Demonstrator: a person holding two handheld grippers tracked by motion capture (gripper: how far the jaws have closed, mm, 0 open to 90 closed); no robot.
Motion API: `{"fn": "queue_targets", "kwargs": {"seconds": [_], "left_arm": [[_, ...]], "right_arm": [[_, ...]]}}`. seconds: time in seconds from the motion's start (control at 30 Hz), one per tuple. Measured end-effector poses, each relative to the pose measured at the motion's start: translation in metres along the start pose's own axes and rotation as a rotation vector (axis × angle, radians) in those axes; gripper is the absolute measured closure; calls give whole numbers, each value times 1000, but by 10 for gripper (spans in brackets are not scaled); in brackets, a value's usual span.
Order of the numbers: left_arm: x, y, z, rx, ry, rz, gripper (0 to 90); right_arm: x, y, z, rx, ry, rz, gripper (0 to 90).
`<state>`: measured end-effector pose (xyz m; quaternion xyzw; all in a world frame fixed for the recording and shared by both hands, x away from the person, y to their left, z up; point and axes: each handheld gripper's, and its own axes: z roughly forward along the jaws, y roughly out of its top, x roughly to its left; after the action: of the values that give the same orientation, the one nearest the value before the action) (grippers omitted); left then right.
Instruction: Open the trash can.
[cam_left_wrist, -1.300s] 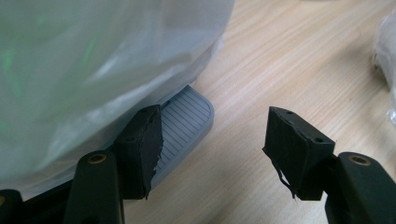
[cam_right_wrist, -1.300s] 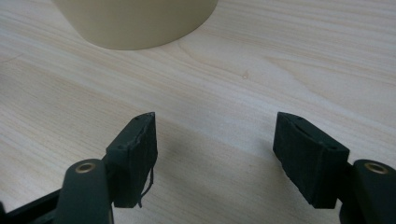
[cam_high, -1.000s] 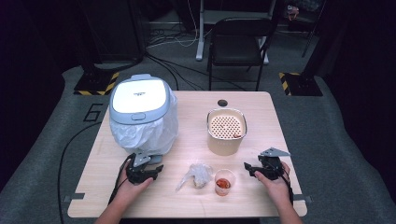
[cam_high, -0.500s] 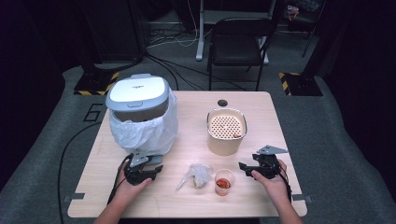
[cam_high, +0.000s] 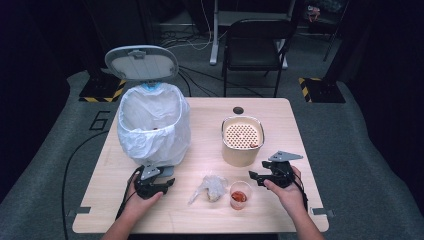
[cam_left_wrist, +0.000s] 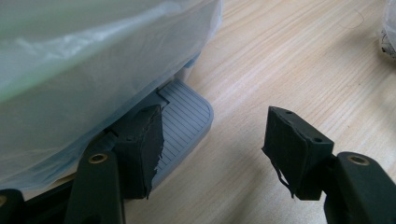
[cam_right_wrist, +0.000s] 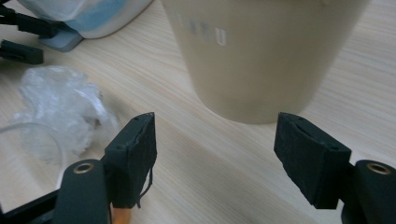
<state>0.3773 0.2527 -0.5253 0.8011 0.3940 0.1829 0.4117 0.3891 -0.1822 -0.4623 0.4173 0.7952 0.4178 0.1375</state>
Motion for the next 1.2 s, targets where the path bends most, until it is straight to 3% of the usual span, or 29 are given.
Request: {"fn": "queue_targets", "kwargs": {"seconds": [0.37,0.4,0.57,0.77,1.2], "left_arm": [[0,0,0,1,1,1,373],[0,0,0,1,1,0,373],[-1,0,1,-7,8,-1,373],[-1,0,0,-2,7,3,372],[-2,0,0,4,13,4,373]], "right_arm": [[19,17,9,4,52,-56,274],[27,22,12,8,67,-82,263],[36,29,14,8,86,-113,259],[47,42,24,24,153,-184,319],[68,56,42,65,235,-264,352]]}}
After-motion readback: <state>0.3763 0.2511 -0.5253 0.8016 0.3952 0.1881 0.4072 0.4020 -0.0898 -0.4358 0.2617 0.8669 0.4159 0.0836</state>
